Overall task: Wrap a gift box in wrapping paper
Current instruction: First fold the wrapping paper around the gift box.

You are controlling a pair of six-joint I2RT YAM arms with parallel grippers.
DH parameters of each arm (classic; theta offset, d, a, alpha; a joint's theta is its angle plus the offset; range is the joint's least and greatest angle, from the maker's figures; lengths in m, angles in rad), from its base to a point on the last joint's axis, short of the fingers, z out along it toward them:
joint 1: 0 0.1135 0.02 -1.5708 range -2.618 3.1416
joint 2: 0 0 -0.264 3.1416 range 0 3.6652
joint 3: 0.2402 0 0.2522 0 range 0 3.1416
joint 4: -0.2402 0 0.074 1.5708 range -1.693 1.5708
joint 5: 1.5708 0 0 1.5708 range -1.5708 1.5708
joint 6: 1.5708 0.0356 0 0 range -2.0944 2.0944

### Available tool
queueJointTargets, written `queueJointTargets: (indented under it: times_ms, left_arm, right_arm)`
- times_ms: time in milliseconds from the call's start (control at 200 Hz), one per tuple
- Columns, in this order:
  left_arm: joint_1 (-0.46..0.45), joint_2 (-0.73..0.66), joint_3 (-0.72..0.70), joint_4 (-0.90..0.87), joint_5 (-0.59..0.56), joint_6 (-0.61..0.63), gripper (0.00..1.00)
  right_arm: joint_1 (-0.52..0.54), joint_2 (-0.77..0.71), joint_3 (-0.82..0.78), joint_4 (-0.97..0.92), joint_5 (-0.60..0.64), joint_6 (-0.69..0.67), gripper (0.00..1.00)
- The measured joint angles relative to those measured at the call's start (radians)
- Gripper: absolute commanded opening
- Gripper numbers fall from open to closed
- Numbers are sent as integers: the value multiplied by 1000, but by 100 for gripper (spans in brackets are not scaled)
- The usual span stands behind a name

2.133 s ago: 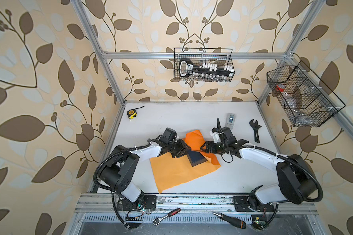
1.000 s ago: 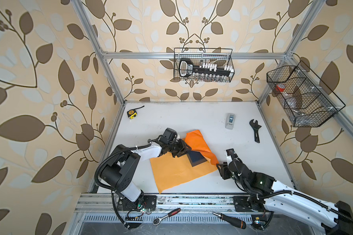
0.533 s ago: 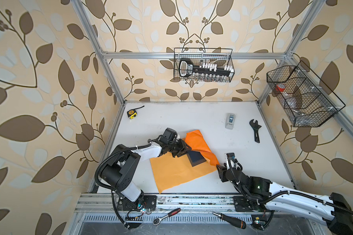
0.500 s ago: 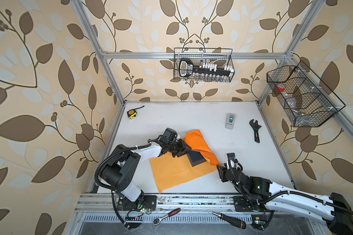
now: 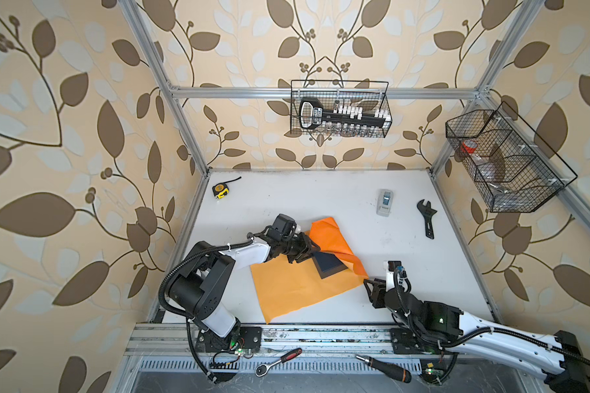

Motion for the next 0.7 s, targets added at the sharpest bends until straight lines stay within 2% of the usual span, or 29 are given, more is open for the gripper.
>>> queueJointTargets:
  times_ms: [150,275,460,530,620,700]
  left_arm:
    - [0,0,0,0,0,0,43]
    - [0,2,0,2,3,0,44]
    - [1,2,0,2,4,0,44]
    - [1,2,0,2,4,0,43]
    - [1,2,0,2,4,1,44]
    - [1,2,0,3,4,2,44]
  right_arm:
    - [1,-62,5,-51,-23,77,46]
    - [0,-85,35,-84,-73,150,54]
    - [0,-121,66,-96,-158,352,63]
    - [0,-155,53,-71,-178,447,63]
    - [0,-215,-19,28,-190,582,54]
    - [3,-227,-75,143,-188,696,53]
